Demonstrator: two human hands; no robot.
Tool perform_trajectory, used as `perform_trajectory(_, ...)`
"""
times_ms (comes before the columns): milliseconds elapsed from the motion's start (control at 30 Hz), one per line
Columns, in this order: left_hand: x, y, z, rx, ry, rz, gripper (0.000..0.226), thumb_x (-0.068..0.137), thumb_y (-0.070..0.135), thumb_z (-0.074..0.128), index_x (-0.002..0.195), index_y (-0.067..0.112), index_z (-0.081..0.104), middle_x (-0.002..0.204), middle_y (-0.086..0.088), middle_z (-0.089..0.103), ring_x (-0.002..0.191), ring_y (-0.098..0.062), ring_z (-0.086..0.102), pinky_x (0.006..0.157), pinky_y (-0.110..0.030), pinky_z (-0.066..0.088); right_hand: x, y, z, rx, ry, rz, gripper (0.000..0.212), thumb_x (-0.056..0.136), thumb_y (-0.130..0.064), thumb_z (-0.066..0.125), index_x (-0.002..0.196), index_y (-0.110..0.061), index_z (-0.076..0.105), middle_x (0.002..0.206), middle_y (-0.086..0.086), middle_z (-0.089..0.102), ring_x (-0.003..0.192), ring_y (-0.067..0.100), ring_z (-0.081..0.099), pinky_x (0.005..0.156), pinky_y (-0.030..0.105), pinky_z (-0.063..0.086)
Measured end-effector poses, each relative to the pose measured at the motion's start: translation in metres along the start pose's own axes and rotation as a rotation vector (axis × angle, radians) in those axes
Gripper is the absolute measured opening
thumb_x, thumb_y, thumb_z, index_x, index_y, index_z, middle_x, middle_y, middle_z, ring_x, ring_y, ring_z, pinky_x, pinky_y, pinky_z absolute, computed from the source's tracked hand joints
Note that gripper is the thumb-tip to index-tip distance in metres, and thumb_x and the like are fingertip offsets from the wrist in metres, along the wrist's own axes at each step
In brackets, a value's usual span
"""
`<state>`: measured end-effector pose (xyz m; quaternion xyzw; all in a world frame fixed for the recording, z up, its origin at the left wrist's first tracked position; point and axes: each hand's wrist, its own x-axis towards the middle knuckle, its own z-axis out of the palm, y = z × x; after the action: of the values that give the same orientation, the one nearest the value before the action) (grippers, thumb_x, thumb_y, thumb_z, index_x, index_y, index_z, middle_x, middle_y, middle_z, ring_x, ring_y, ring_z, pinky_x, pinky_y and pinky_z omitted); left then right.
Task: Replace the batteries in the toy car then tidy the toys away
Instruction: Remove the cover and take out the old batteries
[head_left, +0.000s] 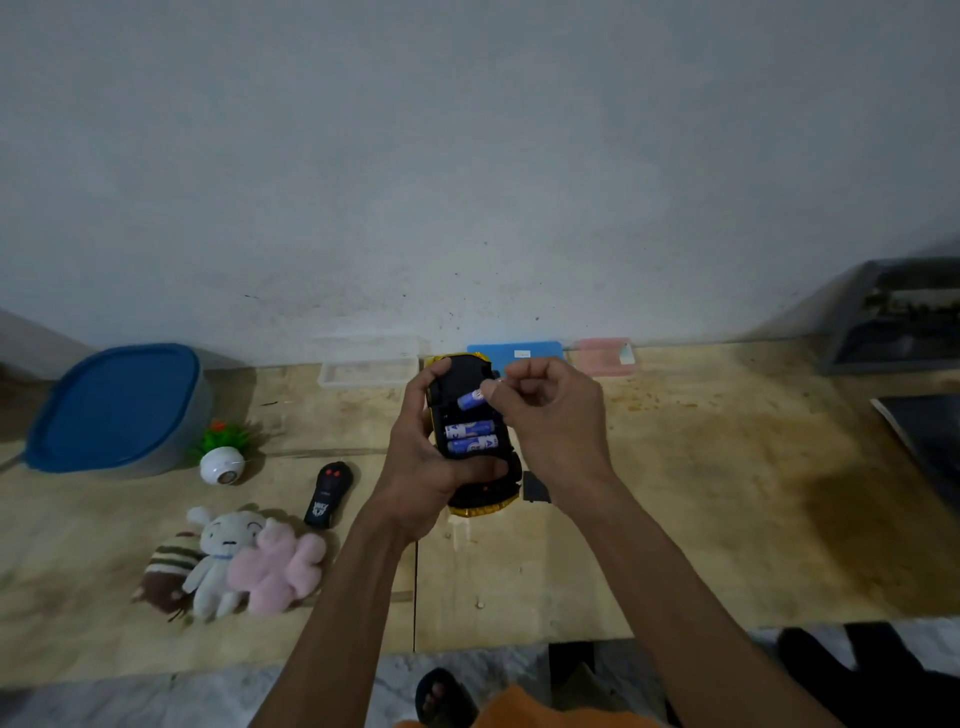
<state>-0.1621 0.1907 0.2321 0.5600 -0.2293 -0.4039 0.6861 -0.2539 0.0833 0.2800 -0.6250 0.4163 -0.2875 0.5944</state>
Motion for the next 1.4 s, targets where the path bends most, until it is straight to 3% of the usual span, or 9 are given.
perform_trajectory(133,0.000,0.002,0.000,0.014,-0.019,-0.008,0.105,0.054,-0.020,0.081,0.136,0.038,0.048,0.125,-0.018,0.064,0.091,-0.033,0.069,0.077,-0.048,0.060,0.013,-0.019,-0.013,0.457,-0.109,0.250,0.013,0.090,0.002,0.064,0.101,-0.005,0.064,0.088,0.012,0.067,0.080,0.023,0.069,0.077,0.037,0.061)
perform_trajectory(200,0.000,0.003,0.002,0.008,-0.046,-0.027,0.106,0.055,-0.019,0.080,0.138,0.037,0.046,0.125,-0.021,0.063,0.091,-0.033,0.069,0.076,-0.046,0.060,0.019,-0.024,-0.019,0.492,-0.186,0.308,0.018,0.091,0.006,0.056,0.103,-0.004,0.065,0.085,0.012,0.065,0.073,0.020,0.065,0.069,0.034,0.059)
perform_trajectory(267,0.001,0.005,0.003,-0.006,-0.068,-0.050,0.107,0.056,-0.020,0.079,0.141,0.036,0.045,0.124,-0.024,0.062,0.092,-0.035,0.068,0.076,-0.047,0.060,0.024,-0.023,-0.022,0.228,-0.314,0.184,0.019,0.094,-0.001,0.054,0.100,-0.010,0.069,0.087,0.004,0.066,0.067,0.012,0.057,0.060,0.027,0.050)
perform_trajectory(367,0.004,0.006,0.004,-0.022,-0.127,-0.071,0.109,0.058,-0.026,0.076,0.144,0.031,0.042,0.128,-0.023,0.061,0.099,-0.040,0.068,0.079,-0.048,0.060,0.030,-0.018,-0.027,-0.392,-0.533,-0.306,0.017,0.093,-0.013,0.060,0.098,-0.022,0.074,0.092,-0.010,0.069,0.083,0.005,0.064,0.074,0.022,0.052)
perform_trajectory(433,0.006,0.008,0.004,-0.025,-0.151,-0.088,0.109,0.059,-0.027,0.075,0.145,0.031,0.041,0.130,-0.022,0.061,0.102,-0.040,0.068,0.079,-0.047,0.060,0.035,-0.016,-0.029,-0.638,-0.670,-0.516,0.022,0.092,-0.014,0.060,0.101,-0.027,0.075,0.096,-0.014,0.064,0.091,0.004,0.060,0.079,0.024,0.051)
perform_trajectory(600,0.009,0.011,0.004,-0.005,-0.139,-0.096,0.109,0.057,-0.022,0.079,0.144,0.033,0.042,0.135,-0.020,0.059,0.107,-0.042,0.067,0.079,-0.047,0.060,0.046,-0.019,-0.029,-0.851,-0.842,-0.613,0.031,0.099,-0.016,0.049,0.111,-0.032,0.072,0.102,-0.011,0.050,0.095,0.012,0.052,0.084,0.032,0.049)
perform_trajectory(900,0.008,0.013,0.005,-0.007,-0.131,-0.116,0.110,0.055,-0.022,0.080,0.144,0.032,0.043,0.134,-0.020,0.059,0.109,-0.037,0.068,0.078,-0.041,0.060,0.050,-0.026,-0.023,-1.019,-0.934,-0.713,0.028,0.101,-0.014,0.045,0.116,-0.025,0.066,0.114,-0.005,0.054,0.097,0.017,0.055,0.086,0.038,0.051)
perform_trajectory(1133,0.009,0.014,0.013,-0.007,-0.101,-0.114,0.108,0.051,-0.022,0.079,0.139,0.031,0.046,0.130,-0.019,0.059,0.105,-0.031,0.070,0.077,-0.039,0.061,0.058,-0.033,-0.018,-0.999,-1.011,-0.759,0.021,0.101,-0.013,0.041,0.093,-0.023,0.058,0.110,-0.006,0.051,0.088,0.016,0.056,0.075,0.036,0.053)
perform_trajectory(1400,0.009,0.010,0.010,-0.044,-0.117,-0.111,0.111,0.053,-0.024,0.079,0.143,0.031,0.044,0.132,-0.020,0.060,0.113,-0.038,0.066,0.080,-0.044,0.060,0.058,-0.028,-0.020,-0.892,-0.973,-0.748,0.009,0.093,-0.017,0.054,0.093,-0.025,0.059,0.091,-0.013,0.057,0.075,0.007,0.056,0.066,0.022,0.044)
